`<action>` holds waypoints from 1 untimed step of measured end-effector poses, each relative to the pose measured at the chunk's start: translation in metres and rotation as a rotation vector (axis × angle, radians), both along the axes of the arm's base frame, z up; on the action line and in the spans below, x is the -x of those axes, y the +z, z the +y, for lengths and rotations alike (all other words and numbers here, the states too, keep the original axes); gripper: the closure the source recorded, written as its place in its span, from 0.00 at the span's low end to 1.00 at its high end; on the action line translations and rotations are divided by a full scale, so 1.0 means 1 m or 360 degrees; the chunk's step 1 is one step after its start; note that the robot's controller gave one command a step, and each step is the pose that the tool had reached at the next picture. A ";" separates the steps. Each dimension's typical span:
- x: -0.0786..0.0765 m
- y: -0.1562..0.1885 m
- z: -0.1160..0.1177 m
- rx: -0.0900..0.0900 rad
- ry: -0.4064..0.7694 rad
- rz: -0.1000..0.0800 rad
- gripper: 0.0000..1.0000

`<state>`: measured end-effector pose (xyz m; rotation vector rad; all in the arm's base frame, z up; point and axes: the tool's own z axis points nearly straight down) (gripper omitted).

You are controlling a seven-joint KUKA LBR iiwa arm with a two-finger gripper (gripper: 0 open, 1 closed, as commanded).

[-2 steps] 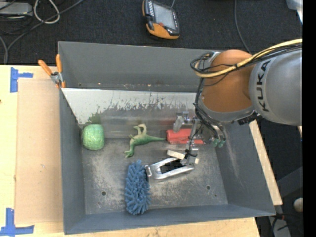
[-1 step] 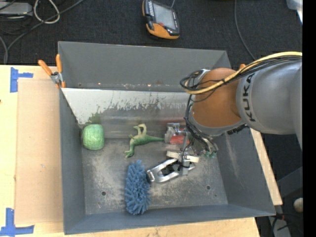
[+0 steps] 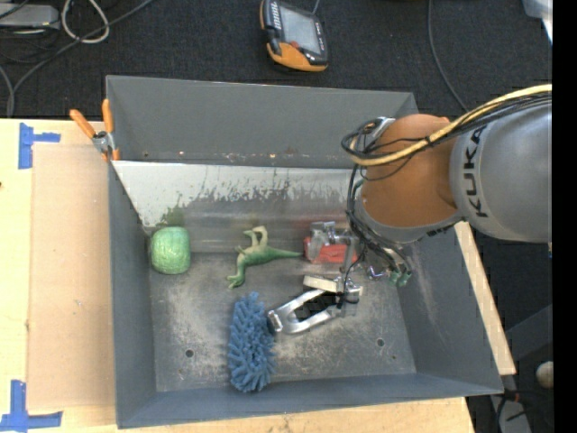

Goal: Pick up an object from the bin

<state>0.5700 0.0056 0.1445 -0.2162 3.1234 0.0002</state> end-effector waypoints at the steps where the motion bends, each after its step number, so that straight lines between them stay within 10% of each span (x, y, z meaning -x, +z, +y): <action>1: 0.008 -0.040 -0.002 -0.0015 -0.0015 0.0017 0.00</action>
Offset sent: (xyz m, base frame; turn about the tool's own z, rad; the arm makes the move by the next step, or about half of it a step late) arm -0.0253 0.0114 -0.0745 -0.0860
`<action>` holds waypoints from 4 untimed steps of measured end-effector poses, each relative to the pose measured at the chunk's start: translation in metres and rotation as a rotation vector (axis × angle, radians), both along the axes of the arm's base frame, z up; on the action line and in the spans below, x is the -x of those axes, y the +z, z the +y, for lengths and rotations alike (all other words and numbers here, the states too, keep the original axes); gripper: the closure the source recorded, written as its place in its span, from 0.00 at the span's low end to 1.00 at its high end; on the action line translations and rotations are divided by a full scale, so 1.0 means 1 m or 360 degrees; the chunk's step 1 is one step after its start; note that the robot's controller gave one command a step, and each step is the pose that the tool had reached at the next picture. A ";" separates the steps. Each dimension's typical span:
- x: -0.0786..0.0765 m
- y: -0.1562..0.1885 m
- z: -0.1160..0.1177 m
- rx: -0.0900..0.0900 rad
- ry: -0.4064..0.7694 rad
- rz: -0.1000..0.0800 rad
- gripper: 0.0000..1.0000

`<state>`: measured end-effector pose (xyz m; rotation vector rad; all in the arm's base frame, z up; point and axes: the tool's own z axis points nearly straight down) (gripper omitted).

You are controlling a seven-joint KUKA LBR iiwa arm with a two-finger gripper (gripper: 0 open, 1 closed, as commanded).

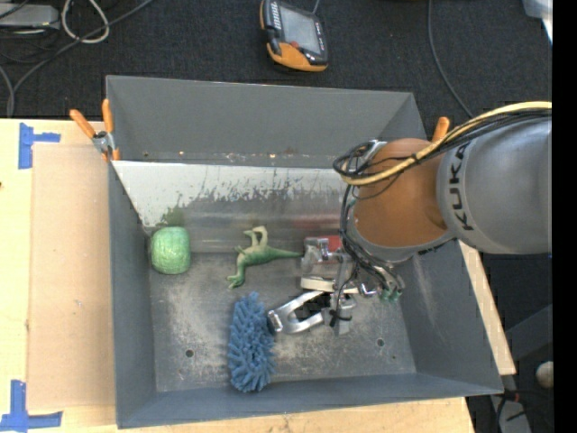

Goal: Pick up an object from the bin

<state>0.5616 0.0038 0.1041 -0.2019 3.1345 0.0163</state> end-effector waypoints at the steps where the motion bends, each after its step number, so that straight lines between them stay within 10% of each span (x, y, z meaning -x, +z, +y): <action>1: 0.014 -0.028 0.016 0.0006 0.0150 -0.0018 0.00; 2: 0.012 -0.028 0.006 -0.0022 0.0065 0.0014 1.00; 4: 0.012 -0.024 0.007 -0.0023 0.0067 0.0013 1.00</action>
Offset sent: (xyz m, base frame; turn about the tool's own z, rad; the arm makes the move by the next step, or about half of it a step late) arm -0.0118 -0.0034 -0.0341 -0.0337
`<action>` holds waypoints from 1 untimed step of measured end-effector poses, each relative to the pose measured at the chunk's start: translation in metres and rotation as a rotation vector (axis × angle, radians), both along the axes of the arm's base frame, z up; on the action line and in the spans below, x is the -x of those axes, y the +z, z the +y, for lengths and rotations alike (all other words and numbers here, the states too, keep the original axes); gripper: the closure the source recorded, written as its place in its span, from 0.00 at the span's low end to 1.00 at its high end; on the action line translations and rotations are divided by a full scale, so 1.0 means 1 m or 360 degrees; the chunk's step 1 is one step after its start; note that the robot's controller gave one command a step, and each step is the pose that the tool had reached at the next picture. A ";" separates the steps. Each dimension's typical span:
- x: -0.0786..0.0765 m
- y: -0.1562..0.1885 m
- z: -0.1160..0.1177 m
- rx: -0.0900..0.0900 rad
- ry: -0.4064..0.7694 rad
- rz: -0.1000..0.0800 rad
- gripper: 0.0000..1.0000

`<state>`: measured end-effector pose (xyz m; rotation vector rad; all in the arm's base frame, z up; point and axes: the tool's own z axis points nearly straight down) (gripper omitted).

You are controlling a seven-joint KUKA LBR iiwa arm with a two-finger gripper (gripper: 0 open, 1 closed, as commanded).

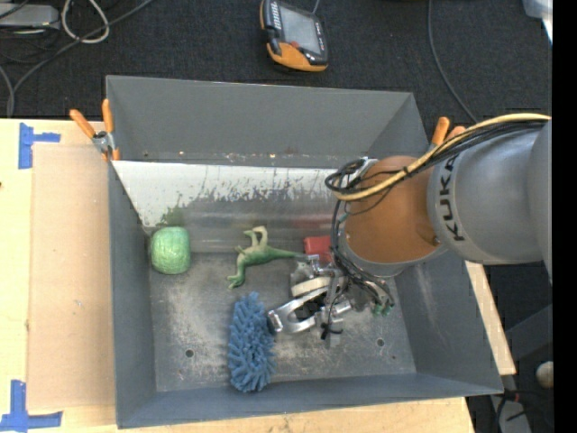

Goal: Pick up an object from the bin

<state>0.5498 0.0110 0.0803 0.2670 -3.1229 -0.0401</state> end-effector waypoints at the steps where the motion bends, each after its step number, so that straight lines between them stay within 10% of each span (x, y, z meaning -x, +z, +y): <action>1: -0.001 0.006 0.002 -0.0004 0.0001 -0.0009 1.00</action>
Offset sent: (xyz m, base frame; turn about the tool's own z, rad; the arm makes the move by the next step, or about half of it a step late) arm 0.0014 0.0013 0.0426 -0.0006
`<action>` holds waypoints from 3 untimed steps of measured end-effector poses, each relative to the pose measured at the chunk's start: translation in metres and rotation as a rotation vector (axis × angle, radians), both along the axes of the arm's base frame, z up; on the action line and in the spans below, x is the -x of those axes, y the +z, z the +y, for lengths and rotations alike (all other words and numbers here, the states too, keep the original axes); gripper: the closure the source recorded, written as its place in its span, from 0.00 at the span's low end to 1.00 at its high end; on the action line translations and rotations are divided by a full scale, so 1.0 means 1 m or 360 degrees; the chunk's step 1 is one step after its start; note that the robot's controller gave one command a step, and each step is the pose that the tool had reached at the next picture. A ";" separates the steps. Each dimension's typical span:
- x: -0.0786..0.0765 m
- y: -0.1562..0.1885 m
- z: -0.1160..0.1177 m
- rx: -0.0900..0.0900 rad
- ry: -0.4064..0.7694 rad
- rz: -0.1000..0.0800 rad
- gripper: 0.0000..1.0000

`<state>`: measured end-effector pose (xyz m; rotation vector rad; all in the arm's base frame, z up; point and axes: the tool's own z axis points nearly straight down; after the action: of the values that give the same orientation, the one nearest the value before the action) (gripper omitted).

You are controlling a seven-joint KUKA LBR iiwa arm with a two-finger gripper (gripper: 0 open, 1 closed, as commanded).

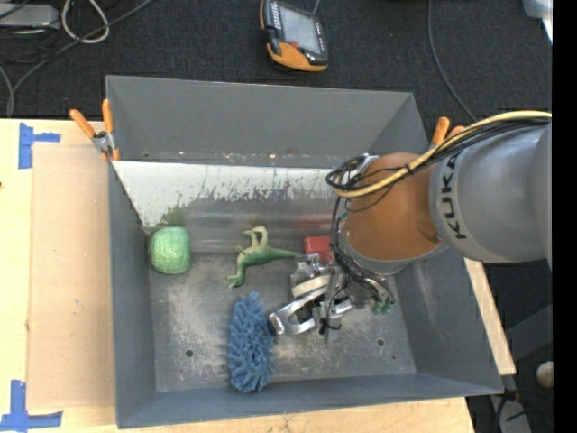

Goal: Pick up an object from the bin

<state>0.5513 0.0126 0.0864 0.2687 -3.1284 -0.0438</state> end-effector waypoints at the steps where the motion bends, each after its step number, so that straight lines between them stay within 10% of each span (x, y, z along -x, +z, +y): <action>1: -0.001 0.018 0.001 -0.0002 0.0001 -0.0009 1.00; 3: 0.000 0.045 0.000 0.0003 0.0002 -0.0005 1.00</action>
Offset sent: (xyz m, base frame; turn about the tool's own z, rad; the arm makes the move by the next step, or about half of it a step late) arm 0.0009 0.0010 0.0223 -0.0001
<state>0.5517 0.0123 0.1319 0.2710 -3.1313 -0.0405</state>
